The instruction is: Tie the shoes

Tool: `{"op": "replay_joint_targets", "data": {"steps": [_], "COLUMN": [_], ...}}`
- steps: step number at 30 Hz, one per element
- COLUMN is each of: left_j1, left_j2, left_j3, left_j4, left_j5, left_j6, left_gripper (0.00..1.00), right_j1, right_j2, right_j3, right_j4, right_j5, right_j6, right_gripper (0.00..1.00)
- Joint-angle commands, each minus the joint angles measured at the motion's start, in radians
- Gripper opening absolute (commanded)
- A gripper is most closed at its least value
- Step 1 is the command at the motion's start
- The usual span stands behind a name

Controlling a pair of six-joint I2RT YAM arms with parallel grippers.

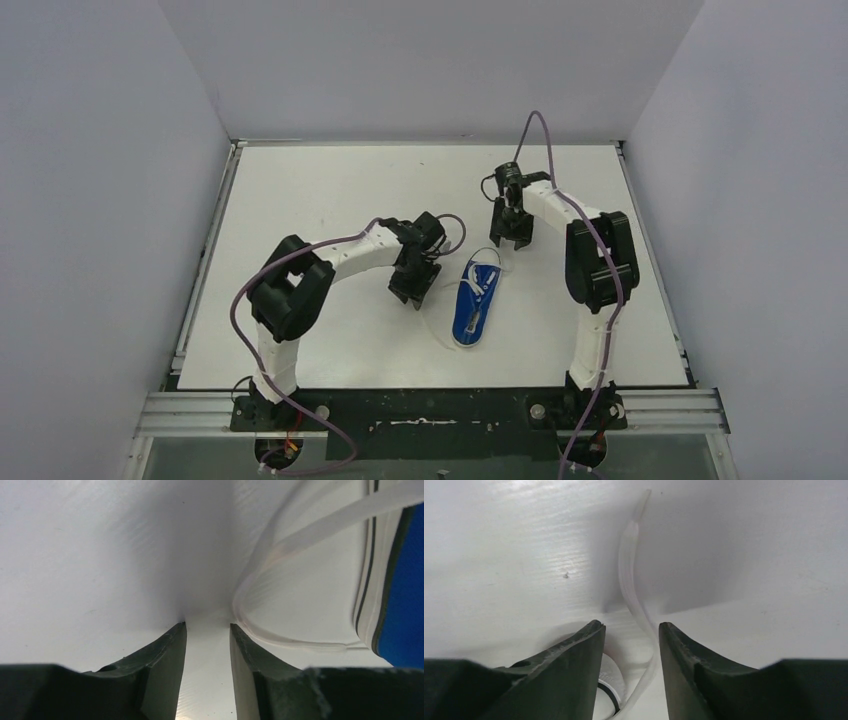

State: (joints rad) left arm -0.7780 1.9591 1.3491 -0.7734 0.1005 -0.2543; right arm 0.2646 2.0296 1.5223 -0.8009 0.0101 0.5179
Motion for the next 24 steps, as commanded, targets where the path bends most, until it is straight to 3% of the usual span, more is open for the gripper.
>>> {"op": "replay_joint_targets", "data": {"steps": [1,4,9,13,14,17,19,24], "left_j1": [-0.013,-0.014,-0.012,-0.013,-0.012,0.001,0.0,-0.023], "left_j2": [0.061,0.074,0.072,0.013,-0.027,-0.141,-0.18,-0.133], "left_j3": [0.066,0.063,0.037,-0.01,-0.036,-0.101,-0.115,-0.073], "left_j4": [-0.051,-0.065,-0.102,-0.111,-0.099,-0.035,0.001,0.041], "left_j5": [-0.134,-0.162,-0.176,-0.163,-0.153,-0.05,-0.021,-0.009], "left_j6": [-0.004,-0.013,-0.004,0.002,-0.003,-0.005,-0.018,-0.055], "left_gripper": [0.33,0.25,0.02,0.0,0.01,0.34,0.48,0.57], "right_j1": [0.027,0.038,-0.007,-0.076,-0.094,-0.134,-0.138,-0.14], "right_j2": [0.021,0.011,-0.051,-0.121,-0.15,-0.25,-0.322,-0.467], "right_j3": [0.01,-0.022,-0.129,-0.196,-0.213,-0.285,-0.336,-0.405], "right_j4": [-0.037,-0.021,0.047,0.043,0.029,-0.004,-0.005,-0.041], "right_j5": [0.201,0.228,0.219,0.175,0.152,0.048,-0.038,-0.088], "right_j6": [-0.076,-0.089,-0.101,-0.133,-0.143,-0.184,-0.221,-0.224], "right_gripper": [0.4,0.29,0.01,0.0,0.0,0.0,0.0,0.0]}}
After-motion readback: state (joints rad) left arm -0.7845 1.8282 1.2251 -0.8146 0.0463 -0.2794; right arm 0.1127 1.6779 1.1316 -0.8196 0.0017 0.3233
